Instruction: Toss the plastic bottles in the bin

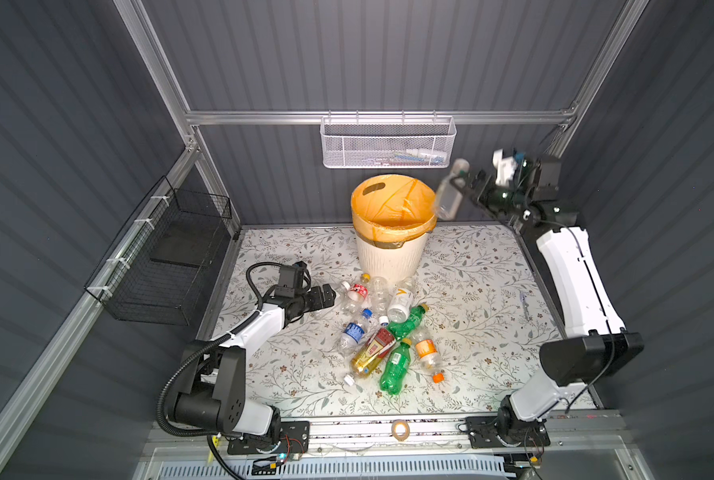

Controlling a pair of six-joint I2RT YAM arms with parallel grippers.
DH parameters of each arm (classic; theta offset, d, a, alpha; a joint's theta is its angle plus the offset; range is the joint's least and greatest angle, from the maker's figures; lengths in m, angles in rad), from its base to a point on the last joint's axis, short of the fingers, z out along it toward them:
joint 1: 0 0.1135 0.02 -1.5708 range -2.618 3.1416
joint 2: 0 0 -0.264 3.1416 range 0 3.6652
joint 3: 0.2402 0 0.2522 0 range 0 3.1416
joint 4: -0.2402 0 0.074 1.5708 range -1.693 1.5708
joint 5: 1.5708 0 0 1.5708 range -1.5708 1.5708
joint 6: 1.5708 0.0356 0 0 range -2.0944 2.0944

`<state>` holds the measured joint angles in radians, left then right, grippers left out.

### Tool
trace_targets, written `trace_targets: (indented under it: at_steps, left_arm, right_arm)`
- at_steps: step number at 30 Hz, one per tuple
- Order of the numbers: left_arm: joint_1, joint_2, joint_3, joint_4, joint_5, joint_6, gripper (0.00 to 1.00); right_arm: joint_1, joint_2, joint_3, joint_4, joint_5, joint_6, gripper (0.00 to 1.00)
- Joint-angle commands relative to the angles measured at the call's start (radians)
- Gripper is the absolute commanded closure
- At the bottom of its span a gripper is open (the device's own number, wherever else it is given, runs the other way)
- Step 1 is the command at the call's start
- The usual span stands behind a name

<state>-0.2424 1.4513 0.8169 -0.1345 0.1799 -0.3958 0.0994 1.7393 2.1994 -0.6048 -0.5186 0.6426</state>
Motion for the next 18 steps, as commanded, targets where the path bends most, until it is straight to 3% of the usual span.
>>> trace_targets:
  at_steps: [1,9,18]
  left_arm:
    - [-0.006,-0.035,0.005,-0.03,-0.029,0.02,0.0]
    - [-0.006,-0.009,0.042,-0.09,-0.07,0.081,0.0]
    - [-0.009,0.059,0.11,-0.102,-0.153,0.177,0.0]
  right_arm:
    - [-0.025,0.036,0.089,-0.091,-0.06,0.11,0.01]
    - [-0.127,-0.18,-0.297,0.12,-0.084,0.19,0.01]
    - [-0.203,-0.385,-0.66,0.127,-0.027,0.096,0.01]
